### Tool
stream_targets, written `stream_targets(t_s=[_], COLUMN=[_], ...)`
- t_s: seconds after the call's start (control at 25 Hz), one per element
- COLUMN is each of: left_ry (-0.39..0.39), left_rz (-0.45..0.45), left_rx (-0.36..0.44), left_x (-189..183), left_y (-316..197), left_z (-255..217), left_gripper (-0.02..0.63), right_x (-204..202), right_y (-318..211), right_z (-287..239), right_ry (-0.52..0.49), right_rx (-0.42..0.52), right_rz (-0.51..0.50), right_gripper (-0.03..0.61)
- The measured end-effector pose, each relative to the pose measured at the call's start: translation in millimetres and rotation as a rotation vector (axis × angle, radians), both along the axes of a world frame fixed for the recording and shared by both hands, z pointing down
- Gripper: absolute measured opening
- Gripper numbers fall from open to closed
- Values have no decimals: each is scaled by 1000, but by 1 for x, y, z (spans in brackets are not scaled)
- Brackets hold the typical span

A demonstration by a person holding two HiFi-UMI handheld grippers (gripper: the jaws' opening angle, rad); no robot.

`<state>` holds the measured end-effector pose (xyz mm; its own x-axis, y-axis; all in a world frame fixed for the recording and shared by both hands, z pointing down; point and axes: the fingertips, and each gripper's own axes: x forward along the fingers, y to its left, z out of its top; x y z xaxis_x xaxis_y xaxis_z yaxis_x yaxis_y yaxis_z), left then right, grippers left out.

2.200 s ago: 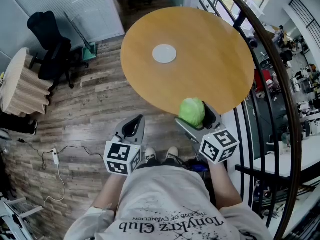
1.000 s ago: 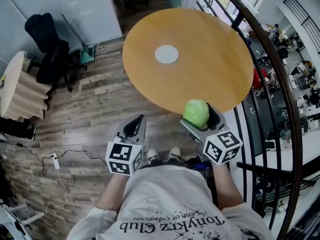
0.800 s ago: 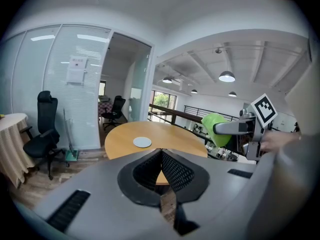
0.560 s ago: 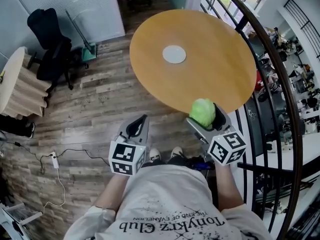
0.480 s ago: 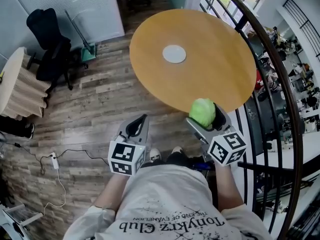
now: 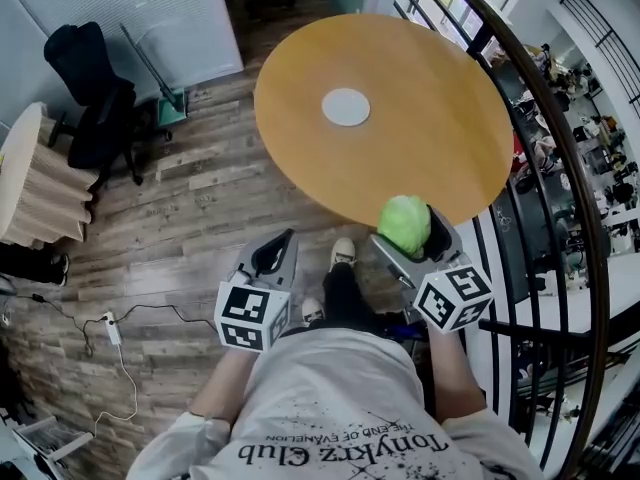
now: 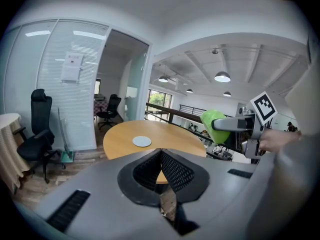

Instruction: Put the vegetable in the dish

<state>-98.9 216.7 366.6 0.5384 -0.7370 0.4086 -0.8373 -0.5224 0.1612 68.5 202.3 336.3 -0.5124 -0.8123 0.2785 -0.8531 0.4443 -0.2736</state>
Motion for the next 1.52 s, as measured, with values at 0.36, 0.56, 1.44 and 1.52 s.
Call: stream_targets(t_s=[0.36, 0.56, 1.44, 1.52], left_ry=[-2, 0, -13, -15], left_rz=[-31, -38, -71, -69], left_rx=[4, 3, -54, -63], left_x=[8, 17, 75, 77], left_y=[-69, -118, -264, -266], left_z=[-5, -8, -10, -6], left_gripper=[23, 23, 23, 23], right_x=[13, 19, 58, 61], right_y=[-75, -123, -267, -269], right_z=[-5, -11, 6, 9], right_ry=[2, 7, 9, 9], right_rx=[4, 11, -95, -104], right_rz=[-17, -30, -108, -102], right_gripper=[480, 480, 480, 480])
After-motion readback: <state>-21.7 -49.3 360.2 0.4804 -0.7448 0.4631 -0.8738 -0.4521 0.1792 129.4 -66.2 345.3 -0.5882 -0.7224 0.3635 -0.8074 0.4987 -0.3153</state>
